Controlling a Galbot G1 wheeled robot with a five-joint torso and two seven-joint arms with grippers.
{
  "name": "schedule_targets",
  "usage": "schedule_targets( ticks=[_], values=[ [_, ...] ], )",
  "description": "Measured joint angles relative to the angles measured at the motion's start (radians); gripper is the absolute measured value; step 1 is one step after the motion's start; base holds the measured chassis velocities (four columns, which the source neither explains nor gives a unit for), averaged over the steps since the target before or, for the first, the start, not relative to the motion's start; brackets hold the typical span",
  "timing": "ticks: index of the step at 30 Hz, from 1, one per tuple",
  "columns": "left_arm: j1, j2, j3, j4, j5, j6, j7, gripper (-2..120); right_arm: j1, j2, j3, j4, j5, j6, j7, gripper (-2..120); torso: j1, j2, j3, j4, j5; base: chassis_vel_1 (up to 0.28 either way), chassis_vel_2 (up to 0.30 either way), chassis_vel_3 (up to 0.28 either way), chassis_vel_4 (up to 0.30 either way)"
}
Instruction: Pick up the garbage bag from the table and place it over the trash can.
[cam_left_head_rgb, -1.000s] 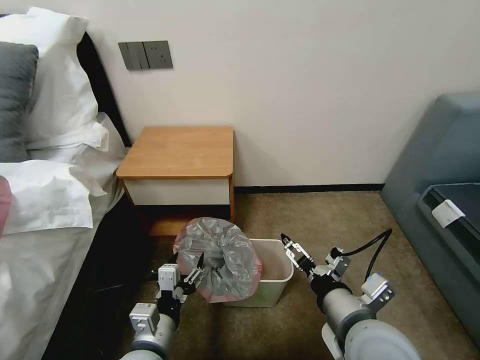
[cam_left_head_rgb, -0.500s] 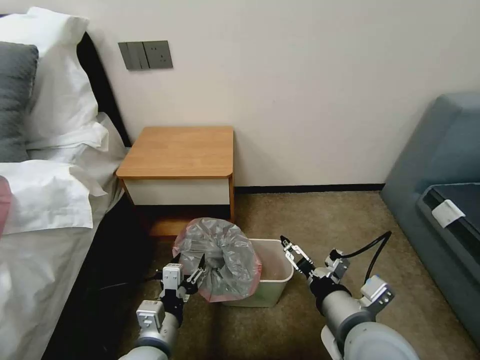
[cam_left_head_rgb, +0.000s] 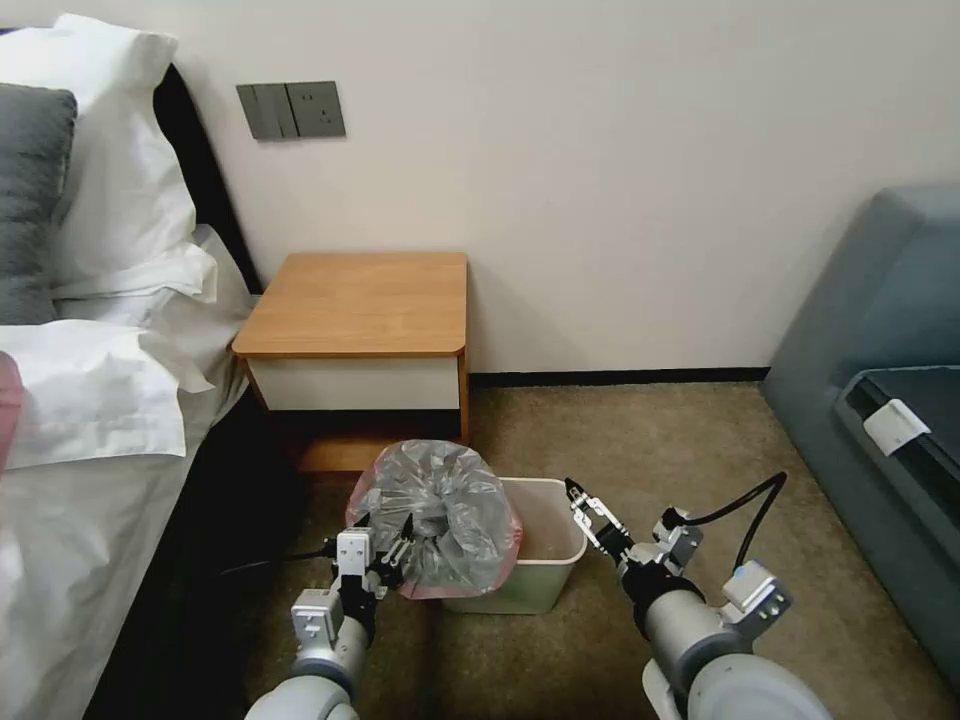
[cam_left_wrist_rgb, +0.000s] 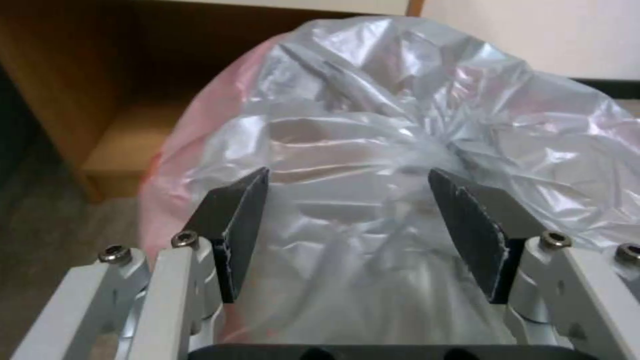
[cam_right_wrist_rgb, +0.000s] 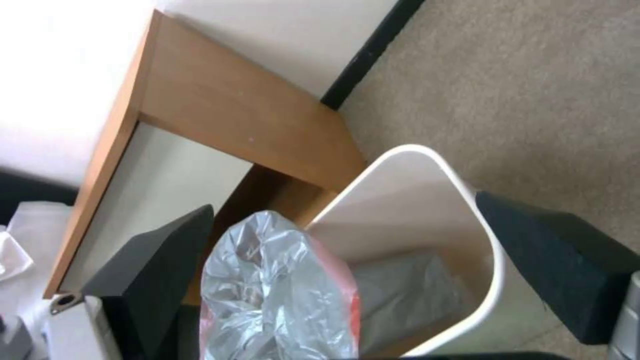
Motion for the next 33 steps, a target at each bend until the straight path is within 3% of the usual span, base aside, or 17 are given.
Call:
schedule_targets(
  ticks=[18, 24, 33],
  values=[
    [-0.048, -0.008, 0.049, 0.046, 0.018, 0.005, -0.002, 64, -0.02, 0.013, 0.004, -0.004, -0.025, 0.005, -0.003, 100, 0.0, 0.0, 0.0, 0.0, 0.0, 0.0, 0.0, 0.0, 0.0],
    [-0.028, -0.004, 0.014, 0.01, 0.011, 0.004, -0.03, 64, -0.015, 0.026, -0.003, -0.014, -0.034, 0.005, -0.012, 100, 0.0, 0.0, 0.0, 0.0001, 0.0, 0.0, 0.0, 0.0, 0.0],
    [-0.047, -0.005, -0.014, 0.03, -0.012, 0.002, -0.054, 64, -0.005, 0.034, -0.014, -0.027, -0.036, 0.005, -0.018, 100, 0.0, 0.0, 0.0, 0.0001, -0.0001, 0.0, 0.0, 0.0, 0.0]
  ],
)
